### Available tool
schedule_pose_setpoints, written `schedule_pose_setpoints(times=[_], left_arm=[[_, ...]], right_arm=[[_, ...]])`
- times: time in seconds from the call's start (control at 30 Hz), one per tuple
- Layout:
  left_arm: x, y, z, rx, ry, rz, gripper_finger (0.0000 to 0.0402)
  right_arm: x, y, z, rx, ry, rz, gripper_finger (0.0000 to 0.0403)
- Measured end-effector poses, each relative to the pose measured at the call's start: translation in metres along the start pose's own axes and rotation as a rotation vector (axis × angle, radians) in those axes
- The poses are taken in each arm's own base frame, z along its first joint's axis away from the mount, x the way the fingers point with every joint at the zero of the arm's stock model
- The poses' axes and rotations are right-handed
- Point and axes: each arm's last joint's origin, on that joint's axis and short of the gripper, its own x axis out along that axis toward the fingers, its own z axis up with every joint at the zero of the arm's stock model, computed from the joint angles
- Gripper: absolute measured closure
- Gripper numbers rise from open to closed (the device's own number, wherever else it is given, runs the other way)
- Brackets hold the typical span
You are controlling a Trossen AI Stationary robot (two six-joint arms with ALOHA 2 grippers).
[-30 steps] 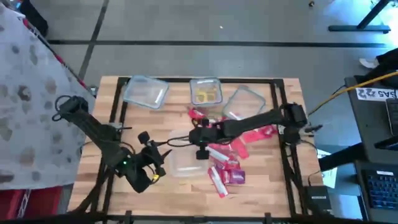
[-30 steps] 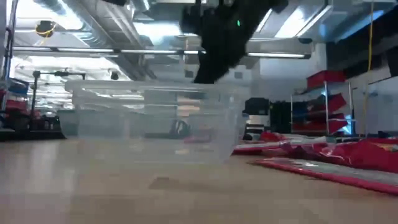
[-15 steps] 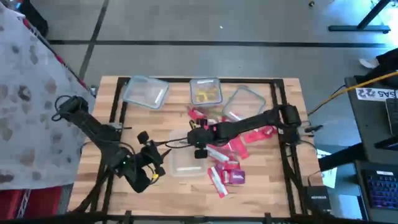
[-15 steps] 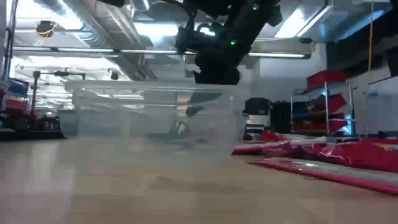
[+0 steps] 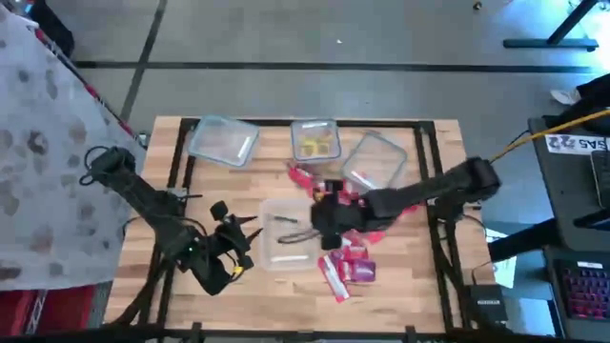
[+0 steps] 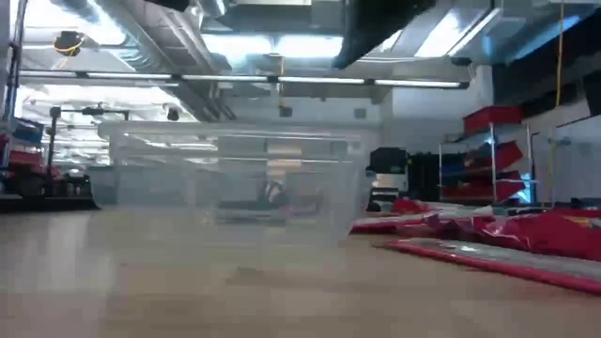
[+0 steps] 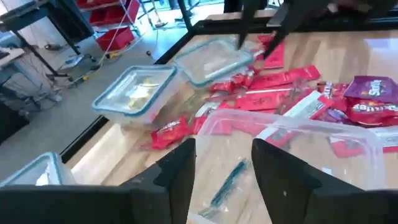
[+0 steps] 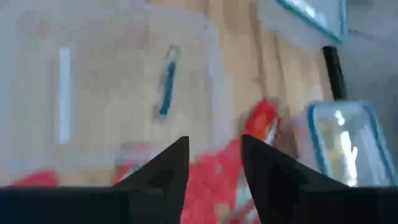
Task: Sort candy
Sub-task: Put the red candy stick into the rectangular transparent bin
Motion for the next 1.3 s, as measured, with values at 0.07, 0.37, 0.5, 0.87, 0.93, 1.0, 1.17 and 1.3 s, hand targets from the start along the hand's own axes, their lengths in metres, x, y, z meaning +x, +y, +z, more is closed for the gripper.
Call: schedule_pose_setpoints(times=[0.07, 0.37, 0.5, 0.87, 0.93, 1.0, 1.17, 1.3], left_arm=[[0.0, 0.0, 0.0, -0.002, 0.0, 0.0, 0.0259], [0.0, 0.0, 0.0, 0.004, 0.0, 0.0, 0.0259], [0.002, 0.001, 0.001, 0.003, 0.001, 0.008, 0.0259], [0.005, 0.002, 0.002, 0.003, 0.002, 0.022, 0.0259], [0.005, 0.002, 0.002, -0.001, 0.002, 0.022, 0.0259], [0.005, 0.002, 0.002, -0.001, 0.002, 0.021, 0.0259], [0.005, 0.002, 0.002, -0.002, 0.002, 0.021, 0.0259], [0.005, 0.002, 0.002, -0.003, 0.002, 0.021, 0.0259]], right_arm=[[-0.001, 0.008, -0.018, 0.037, 0.031, 0.023, 0.0269], [0.039, 0.027, -0.103, 0.193, 0.269, 0.112, 0.0269], [0.052, 0.028, -0.126, 0.215, 0.299, 0.121, 0.0269], [0.066, 0.024, -0.146, 0.278, 0.346, 0.158, 0.0276], [0.067, 0.022, -0.147, 0.29, 0.351, 0.16, 0.0293], [0.067, 0.021, -0.146, 0.291, 0.35, 0.16, 0.0323], [0.066, 0.019, -0.144, 0.282, 0.342, 0.111, 0.039], [0.058, 0.016, -0.135, 0.284, 0.382, 0.072, 0.0395]])
